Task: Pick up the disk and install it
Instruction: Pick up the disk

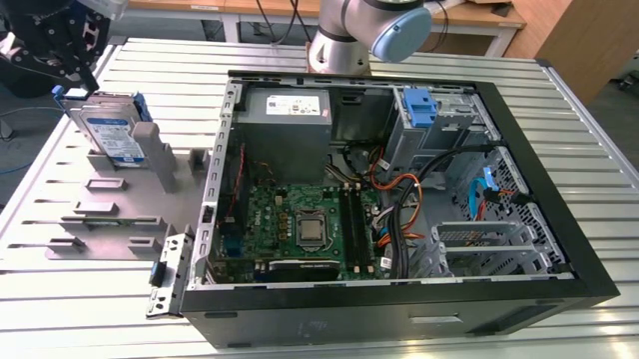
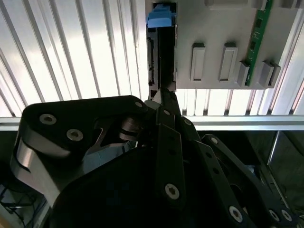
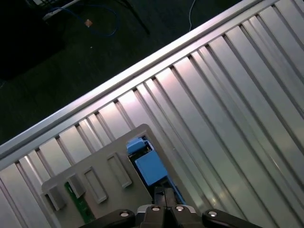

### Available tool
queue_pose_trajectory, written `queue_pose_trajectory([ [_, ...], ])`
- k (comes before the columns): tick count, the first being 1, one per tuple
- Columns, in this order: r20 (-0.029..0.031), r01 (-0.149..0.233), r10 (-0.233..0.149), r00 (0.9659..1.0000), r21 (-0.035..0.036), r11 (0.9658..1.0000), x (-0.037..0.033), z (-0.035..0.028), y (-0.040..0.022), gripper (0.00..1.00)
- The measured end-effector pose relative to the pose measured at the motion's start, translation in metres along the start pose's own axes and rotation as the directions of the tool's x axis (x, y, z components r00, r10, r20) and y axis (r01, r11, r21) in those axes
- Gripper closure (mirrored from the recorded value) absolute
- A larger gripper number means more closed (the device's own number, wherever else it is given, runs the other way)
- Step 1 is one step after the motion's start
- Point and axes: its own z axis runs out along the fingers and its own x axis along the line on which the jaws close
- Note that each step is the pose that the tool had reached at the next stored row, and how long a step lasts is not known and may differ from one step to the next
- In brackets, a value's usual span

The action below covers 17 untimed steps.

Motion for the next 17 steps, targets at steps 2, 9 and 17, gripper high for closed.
queue_pose_trajectory([
  [2, -0.0007, 0.007, -0.007, 1.0000, -0.0002, 1.0000, 0.0000, 0.0000, 0.0000, 0.89],
  [9, -0.0010, 0.012, -0.012, 0.9999, -0.0001, 0.9999, 0.0000, 0.0000, 0.0000, 0.89],
  [17, -0.0024, 0.040, -0.040, 0.9992, 0.0004, 0.9992, 0.0000, 0.0000, 0.0000, 0.89],
])
